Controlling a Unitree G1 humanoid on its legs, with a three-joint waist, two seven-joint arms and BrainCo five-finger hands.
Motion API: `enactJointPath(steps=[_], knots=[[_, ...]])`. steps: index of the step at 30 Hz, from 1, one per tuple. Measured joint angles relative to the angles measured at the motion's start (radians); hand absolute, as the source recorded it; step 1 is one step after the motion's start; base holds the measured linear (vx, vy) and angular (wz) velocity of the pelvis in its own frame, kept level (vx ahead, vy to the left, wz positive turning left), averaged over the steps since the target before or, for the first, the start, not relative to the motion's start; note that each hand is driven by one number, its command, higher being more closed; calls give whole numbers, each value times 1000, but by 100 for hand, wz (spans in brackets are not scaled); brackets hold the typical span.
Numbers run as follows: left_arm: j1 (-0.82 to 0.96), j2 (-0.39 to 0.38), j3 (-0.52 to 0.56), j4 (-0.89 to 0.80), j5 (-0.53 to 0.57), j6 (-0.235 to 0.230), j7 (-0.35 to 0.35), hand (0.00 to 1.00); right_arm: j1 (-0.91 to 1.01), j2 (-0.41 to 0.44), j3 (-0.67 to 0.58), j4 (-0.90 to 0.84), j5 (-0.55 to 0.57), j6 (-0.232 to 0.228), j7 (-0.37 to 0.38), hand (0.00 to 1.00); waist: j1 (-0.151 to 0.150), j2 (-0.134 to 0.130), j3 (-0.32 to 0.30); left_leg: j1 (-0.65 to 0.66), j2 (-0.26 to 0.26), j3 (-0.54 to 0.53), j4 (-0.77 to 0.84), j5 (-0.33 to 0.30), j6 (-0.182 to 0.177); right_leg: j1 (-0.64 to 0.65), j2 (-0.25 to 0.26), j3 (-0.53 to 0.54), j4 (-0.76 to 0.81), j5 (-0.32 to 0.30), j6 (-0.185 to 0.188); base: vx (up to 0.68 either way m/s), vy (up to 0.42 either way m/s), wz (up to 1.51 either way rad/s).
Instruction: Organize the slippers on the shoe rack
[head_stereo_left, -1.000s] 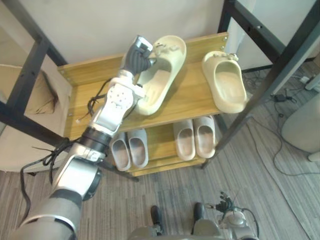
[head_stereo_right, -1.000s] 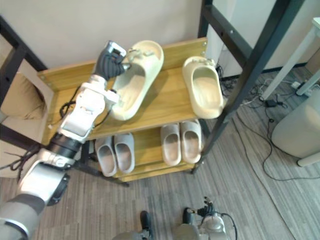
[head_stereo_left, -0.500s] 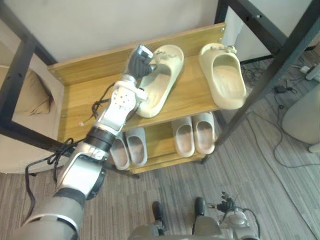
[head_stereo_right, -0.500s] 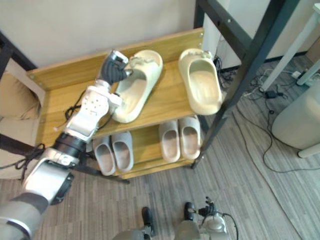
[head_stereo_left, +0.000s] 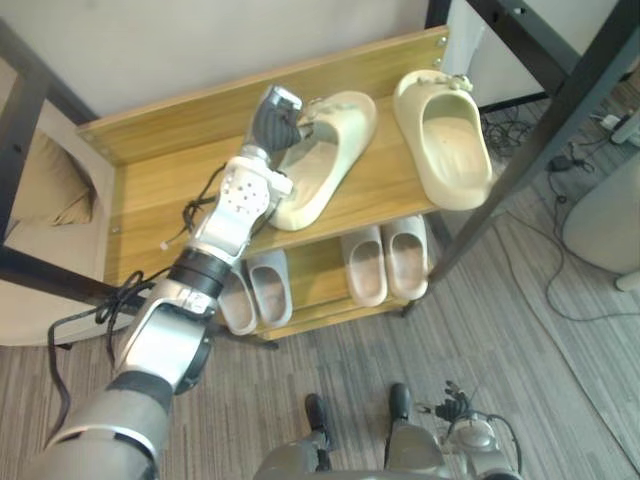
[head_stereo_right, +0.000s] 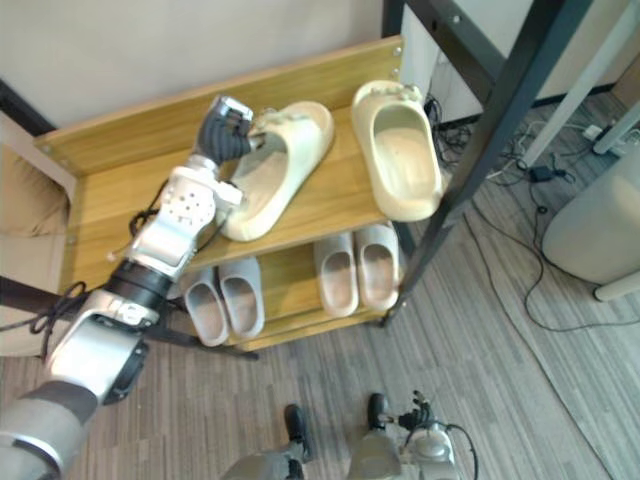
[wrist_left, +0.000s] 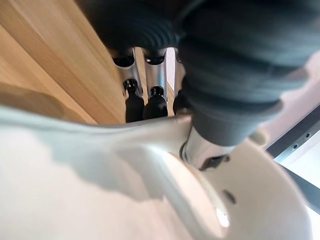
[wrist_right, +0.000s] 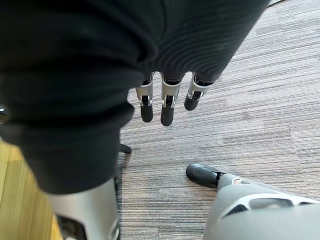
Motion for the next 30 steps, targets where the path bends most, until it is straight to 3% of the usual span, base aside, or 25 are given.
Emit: enactJointPath(steps=[22,30], knots=[[-1,-39,6,-35,-41,-2,24,0,0,0,5,2,0,-3,0,0,2,-1,1,15,-2,-35,0,4,5,34,-3,-37,0,0,0,0,5,3],[30,-40,12,-153,-98,-23,41,0,-1,0,16,3,0,-3,0,0,12,-1,1,22,-4,-47,0,6,7,49,-4,-52,0,-2,2,6,12,5]])
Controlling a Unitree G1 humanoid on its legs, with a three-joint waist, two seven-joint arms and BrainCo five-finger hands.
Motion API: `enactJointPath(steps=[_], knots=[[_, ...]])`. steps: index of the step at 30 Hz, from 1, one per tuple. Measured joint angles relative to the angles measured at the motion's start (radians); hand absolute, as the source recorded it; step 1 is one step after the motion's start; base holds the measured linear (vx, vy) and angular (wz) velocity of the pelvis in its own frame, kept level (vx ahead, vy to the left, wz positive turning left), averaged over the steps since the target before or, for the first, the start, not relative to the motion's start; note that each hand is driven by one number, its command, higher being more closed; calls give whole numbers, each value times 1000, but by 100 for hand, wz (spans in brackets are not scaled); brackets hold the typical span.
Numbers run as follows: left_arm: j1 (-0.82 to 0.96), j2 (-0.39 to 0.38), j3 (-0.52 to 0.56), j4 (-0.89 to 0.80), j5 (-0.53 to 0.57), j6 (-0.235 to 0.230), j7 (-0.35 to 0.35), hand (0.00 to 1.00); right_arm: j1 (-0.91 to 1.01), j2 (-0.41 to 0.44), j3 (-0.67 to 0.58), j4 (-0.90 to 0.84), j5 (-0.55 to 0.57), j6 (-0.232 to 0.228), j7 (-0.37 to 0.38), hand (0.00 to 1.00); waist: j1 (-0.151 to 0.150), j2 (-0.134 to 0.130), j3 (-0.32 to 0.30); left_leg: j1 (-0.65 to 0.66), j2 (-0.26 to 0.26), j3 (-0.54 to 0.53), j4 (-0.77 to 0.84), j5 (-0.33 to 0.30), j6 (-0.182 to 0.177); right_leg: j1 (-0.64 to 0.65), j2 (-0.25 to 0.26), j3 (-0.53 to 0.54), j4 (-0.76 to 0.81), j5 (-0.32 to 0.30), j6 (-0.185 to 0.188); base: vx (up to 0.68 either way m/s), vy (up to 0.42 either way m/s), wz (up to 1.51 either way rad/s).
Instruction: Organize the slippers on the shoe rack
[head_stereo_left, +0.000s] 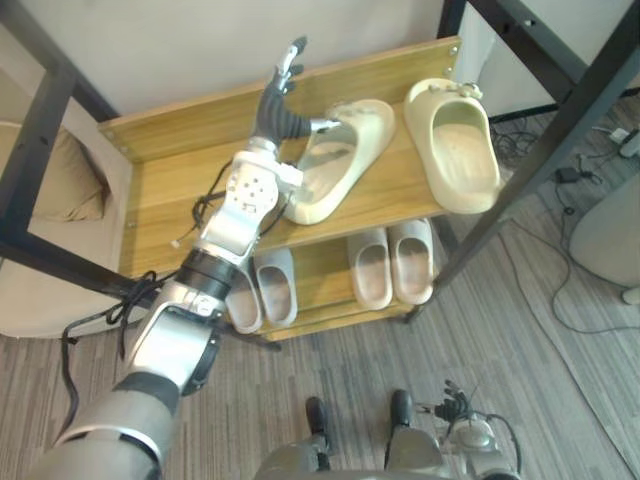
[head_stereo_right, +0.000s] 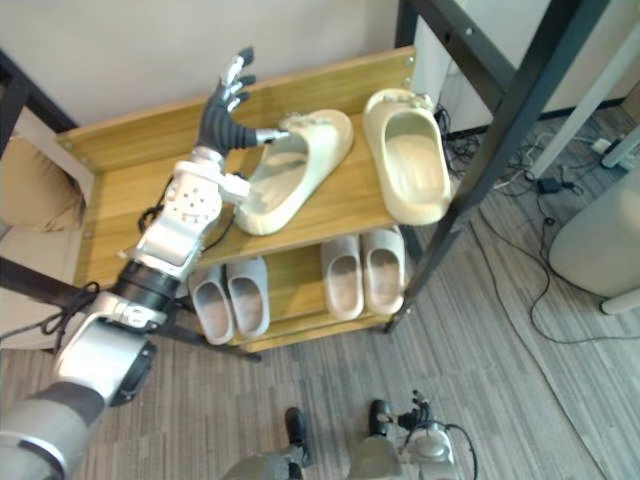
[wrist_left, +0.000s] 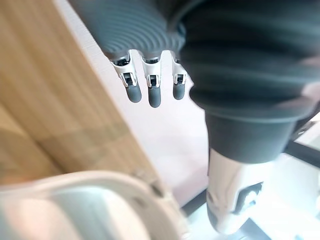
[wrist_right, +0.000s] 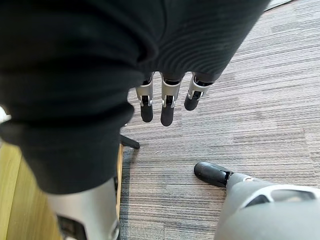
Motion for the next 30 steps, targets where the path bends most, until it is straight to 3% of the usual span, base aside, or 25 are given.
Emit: enactJointPath(steps=[13,30], knots=[[166,-43,70,-162,-125,-39,24,0,-1,-3,28,3,0,0,0,0,23,0,-1,2,-3,-29,0,8,2,19,-2,-32,0,-4,1,2,13,7],[433,-83,73,-271,-227,-40,10,0,-12,4,76,3,-1,3,5,0,62,2,-5,21,-3,-56,-1,5,-7,53,-1,-73,-7,-13,1,-3,11,5]])
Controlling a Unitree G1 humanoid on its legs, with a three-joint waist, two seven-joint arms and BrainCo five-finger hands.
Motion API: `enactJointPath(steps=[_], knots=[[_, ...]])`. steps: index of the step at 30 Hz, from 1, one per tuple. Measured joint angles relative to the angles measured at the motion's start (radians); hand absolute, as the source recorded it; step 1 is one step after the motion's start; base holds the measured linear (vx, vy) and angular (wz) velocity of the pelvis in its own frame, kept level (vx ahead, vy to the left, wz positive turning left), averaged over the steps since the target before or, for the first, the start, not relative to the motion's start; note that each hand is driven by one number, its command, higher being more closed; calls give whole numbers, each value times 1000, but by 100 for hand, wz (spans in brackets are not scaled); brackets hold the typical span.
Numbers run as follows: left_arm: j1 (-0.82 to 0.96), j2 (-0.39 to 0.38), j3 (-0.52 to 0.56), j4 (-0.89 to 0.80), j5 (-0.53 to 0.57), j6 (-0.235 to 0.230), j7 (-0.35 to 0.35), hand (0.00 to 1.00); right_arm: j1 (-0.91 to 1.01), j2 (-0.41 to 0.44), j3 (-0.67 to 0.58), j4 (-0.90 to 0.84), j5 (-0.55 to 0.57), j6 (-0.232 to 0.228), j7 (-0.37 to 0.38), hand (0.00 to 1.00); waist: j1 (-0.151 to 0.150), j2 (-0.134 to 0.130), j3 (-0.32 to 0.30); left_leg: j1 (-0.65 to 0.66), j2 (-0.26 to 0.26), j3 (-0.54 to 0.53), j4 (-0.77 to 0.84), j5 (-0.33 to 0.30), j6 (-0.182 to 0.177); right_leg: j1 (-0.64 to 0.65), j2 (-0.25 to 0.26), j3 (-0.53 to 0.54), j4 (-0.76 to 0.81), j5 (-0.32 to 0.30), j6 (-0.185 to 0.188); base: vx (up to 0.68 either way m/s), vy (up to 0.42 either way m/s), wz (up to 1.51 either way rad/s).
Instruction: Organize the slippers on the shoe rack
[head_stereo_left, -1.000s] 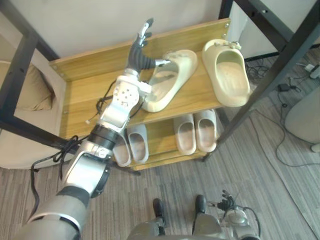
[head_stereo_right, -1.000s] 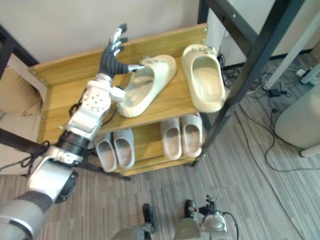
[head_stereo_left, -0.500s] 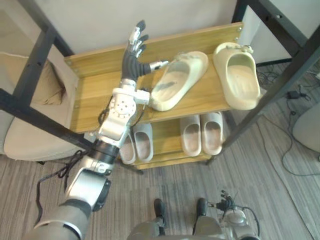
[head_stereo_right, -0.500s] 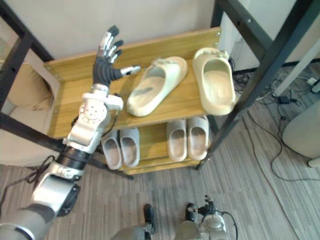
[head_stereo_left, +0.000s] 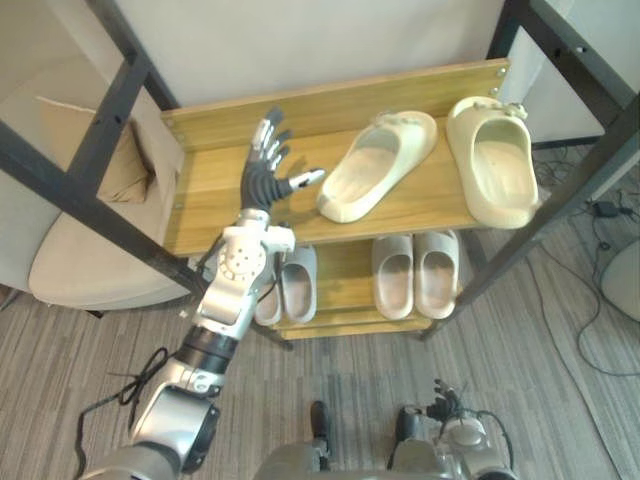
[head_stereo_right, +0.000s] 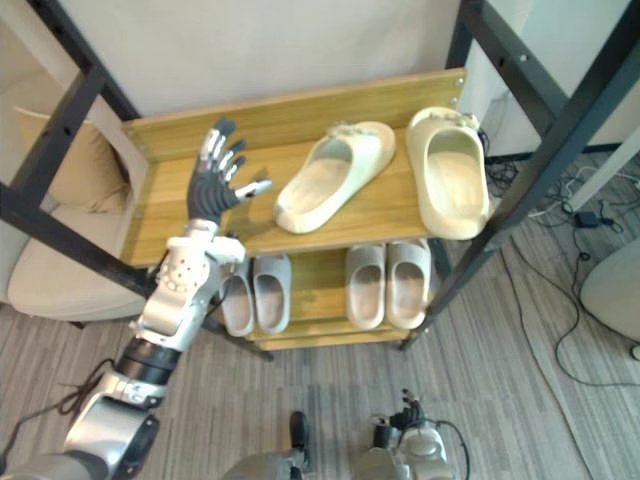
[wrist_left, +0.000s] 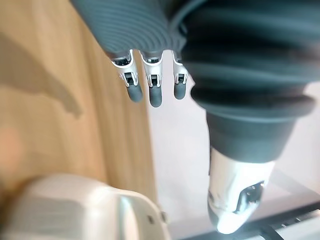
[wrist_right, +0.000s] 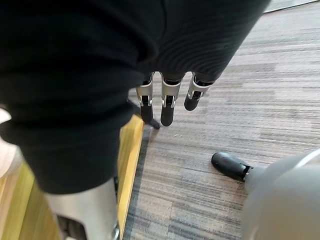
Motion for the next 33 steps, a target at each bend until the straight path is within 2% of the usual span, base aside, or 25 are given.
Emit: enactJointPath(steps=[7,14,22,26,33], knots=[[71,-12,-44,-1,-8,1,-19,0,2,-1,3,4,0,2,0,0,2,-6,-2,-7,0,-20,0,4,5,1,1,-16,0,-3,2,23,14,7],[70,-32,-58,0,-6,1,-39,0,-10,-1,12,6,-1,2,-1,0,4,-17,-7,-5,-1,-21,0,4,5,4,1,-19,0,-3,3,9,7,0],[60,-43,-124,2,-2,1,-57,0,-24,-1,28,38,-1,4,-5,0,3,-33,-5,2,0,-24,0,0,-1,16,1,-24,-1,-5,5,-4,9,2],[57,-77,-136,2,5,0,-57,0,-23,3,29,44,-1,8,-5,0,1,-33,-5,2,0,-24,0,-1,-2,15,1,-24,0,-6,5,0,0,0],[9,-81,-198,24,4,4,-57,0,-37,4,30,45,-1,12,-5,0,-8,-34,-5,2,0,-24,0,1,1,15,1,-24,0,-8,7,0,0,0]])
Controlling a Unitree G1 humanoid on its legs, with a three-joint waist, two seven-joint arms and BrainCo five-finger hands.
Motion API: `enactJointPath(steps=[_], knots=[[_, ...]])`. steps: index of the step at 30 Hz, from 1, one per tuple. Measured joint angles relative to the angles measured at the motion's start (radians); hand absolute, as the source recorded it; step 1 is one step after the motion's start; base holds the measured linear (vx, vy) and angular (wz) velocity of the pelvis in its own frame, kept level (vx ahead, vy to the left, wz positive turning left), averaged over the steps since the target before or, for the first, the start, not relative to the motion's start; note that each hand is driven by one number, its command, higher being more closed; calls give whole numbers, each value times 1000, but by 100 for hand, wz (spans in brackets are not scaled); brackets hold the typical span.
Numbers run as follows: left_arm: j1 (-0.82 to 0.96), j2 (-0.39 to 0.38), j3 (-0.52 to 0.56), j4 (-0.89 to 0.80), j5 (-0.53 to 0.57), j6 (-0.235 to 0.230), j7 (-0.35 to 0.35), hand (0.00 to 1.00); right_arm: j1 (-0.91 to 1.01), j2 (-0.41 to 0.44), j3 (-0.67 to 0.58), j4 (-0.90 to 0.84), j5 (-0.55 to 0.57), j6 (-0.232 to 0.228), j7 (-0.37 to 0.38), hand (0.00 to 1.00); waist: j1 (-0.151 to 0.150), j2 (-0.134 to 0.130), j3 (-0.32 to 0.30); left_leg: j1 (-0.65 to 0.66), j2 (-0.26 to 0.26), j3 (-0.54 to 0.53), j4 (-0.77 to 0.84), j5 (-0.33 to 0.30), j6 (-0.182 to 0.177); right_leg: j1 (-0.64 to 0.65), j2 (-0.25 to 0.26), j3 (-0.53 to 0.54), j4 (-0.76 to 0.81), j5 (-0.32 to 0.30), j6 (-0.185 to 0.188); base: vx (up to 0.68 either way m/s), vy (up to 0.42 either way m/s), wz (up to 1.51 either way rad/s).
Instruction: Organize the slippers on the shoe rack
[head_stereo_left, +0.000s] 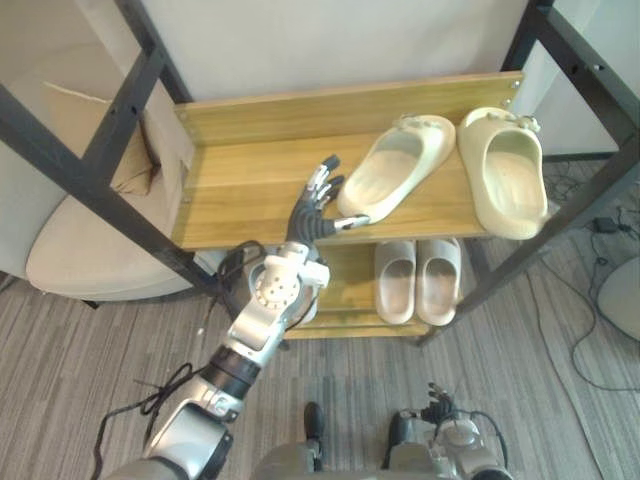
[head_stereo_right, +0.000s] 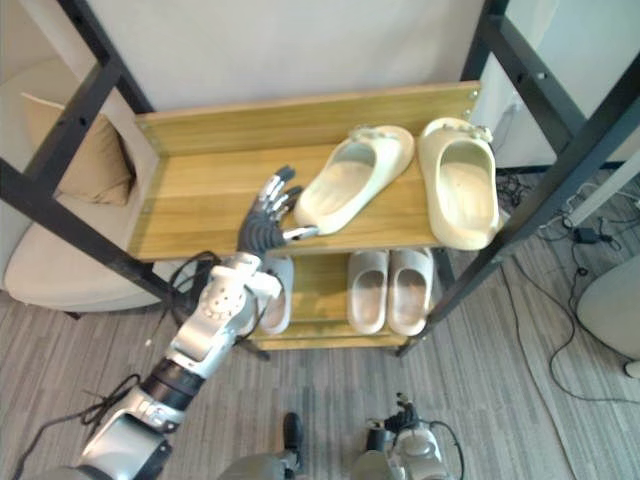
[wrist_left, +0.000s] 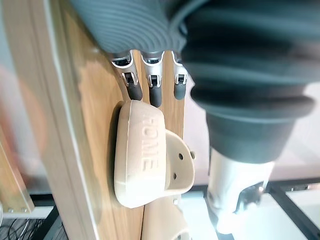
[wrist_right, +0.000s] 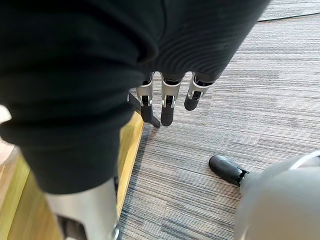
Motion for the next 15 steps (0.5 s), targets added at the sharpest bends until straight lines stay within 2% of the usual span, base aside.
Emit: enactJointPath(steps=[9,15], knots=[[-49,-28,-21,37,-2,8,1,0,-18,0,2,0,0,0,-1,0,-6,-3,2,0,-1,1,0,1,1,0,-1,0,0,-2,2,0,0,0],[-83,-56,-75,37,-5,17,2,0,-12,-3,3,2,0,1,-1,0,-9,-4,1,-13,-1,11,1,1,1,-17,-7,14,3,-1,2,0,0,-4]])
